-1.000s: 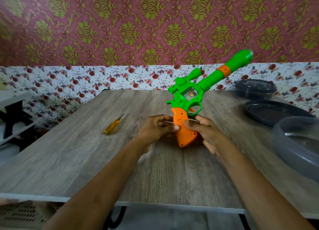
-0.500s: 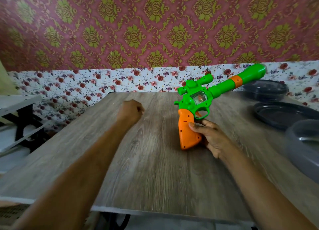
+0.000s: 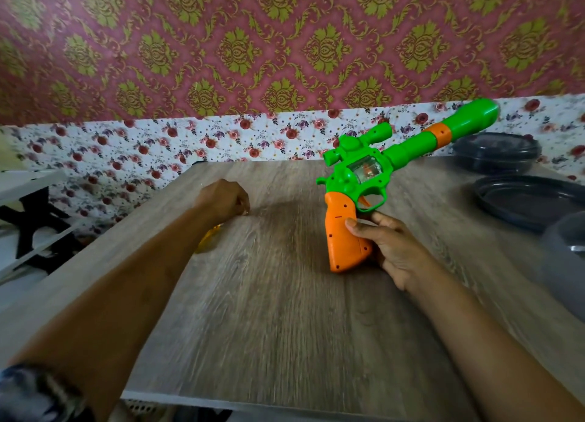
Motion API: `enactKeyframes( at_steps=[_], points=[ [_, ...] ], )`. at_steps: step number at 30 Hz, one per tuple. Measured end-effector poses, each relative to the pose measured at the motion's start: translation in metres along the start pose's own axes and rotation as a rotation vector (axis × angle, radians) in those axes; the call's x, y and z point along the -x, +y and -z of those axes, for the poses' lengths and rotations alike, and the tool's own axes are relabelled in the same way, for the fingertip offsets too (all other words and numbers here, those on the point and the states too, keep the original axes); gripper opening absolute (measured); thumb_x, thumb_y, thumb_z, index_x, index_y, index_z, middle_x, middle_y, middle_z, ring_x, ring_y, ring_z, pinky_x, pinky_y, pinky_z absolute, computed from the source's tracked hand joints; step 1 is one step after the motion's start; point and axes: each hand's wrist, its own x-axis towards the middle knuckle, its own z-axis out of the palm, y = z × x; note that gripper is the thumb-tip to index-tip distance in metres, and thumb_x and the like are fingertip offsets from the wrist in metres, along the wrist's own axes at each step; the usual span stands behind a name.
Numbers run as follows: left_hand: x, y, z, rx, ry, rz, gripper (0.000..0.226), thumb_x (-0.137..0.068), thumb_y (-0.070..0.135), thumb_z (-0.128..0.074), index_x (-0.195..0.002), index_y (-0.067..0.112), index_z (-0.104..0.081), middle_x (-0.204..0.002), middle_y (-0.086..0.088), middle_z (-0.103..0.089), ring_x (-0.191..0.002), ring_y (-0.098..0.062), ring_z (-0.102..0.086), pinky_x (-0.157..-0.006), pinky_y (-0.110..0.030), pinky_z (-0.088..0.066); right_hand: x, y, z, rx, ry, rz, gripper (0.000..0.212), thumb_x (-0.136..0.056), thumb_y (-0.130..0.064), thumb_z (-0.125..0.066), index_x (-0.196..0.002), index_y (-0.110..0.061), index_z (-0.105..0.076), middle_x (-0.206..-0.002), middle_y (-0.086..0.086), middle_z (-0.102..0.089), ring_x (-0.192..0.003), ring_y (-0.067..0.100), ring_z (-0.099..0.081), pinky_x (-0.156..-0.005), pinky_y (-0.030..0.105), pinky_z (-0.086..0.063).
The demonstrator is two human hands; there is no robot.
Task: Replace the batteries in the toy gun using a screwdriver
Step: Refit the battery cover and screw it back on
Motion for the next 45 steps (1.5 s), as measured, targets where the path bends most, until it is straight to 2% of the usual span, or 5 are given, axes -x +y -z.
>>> enactKeyframes(
  at_steps=[11, 33, 36, 41, 45],
  points=[
    [-0.003, 0.020, 0.004, -0.283, -0.027, -0.085, 0.014, -0.086, 0.018, -0.059, -0.092, 0.018, -0.071, -0.095, -0.001, -0.069, -0.088, -0.020, -0.063, -0.060, -0.023, -0.034, 0.004, -0.003, -0.001, 0.033, 0.002, -0.017, 0.024, -0.080, -0.010, -0.063, -0.102, -0.019, -0.061, -0.099, 0.001, -0.068, -0.092, 0.015, -0.063, -0.092, 0.037, -0.047],
    [-0.004, 0.051, 0.014, -0.092, -0.146, 0.185, 0.029, -0.076, 0.022, -0.076, -0.098, 0.006, -0.066, -0.099, -0.010, -0.066, -0.092, -0.025, -0.063, -0.077, -0.033, -0.051, 0.004, -0.004, -0.001, 0.023, 0.003, -0.013, 0.022, -0.082, -0.007, -0.062, -0.100, -0.018, -0.061, -0.093, 0.001, -0.069, -0.084, 0.011, -0.064, -0.080, 0.028, -0.051],
    [0.004, 0.061, 0.012, 0.241, -0.013, 0.200, 0.018, -0.074, 0.017, -0.077, -0.084, 0.007, -0.066, -0.087, -0.006, -0.067, -0.084, -0.020, -0.064, -0.072, -0.029, -0.051, 0.003, -0.002, -0.002, 0.018, 0.024, -0.003, 0.021, -0.080, -0.006, -0.063, -0.100, -0.013, -0.063, -0.089, 0.001, -0.069, -0.078, 0.010, -0.065, -0.078, 0.027, -0.052],
    [0.050, 0.117, 0.028, 1.319, 0.191, 0.079, 0.017, -0.083, -0.003, -0.064, -0.073, 0.010, -0.059, -0.070, -0.006, -0.063, -0.061, -0.011, -0.060, -0.061, -0.021, -0.054, -0.004, 0.002, -0.002, -0.001, 0.087, -0.052, 0.024, -0.080, -0.009, -0.065, -0.103, -0.007, -0.064, -0.093, 0.008, -0.067, -0.082, 0.017, -0.063, -0.085, 0.038, -0.050],
    [0.078, 0.145, 0.028, 1.523, 0.144, -0.008, 0.019, -0.084, -0.006, -0.061, -0.076, 0.010, -0.056, -0.058, 0.004, -0.064, -0.057, -0.006, -0.063, -0.058, -0.018, -0.054, -0.007, 0.002, -0.001, -0.079, 0.156, -0.098, 0.037, -0.078, -0.014, -0.067, -0.113, -0.004, -0.061, -0.090, 0.007, -0.066, -0.076, 0.016, -0.062, -0.077, 0.036, -0.051]
  ],
)
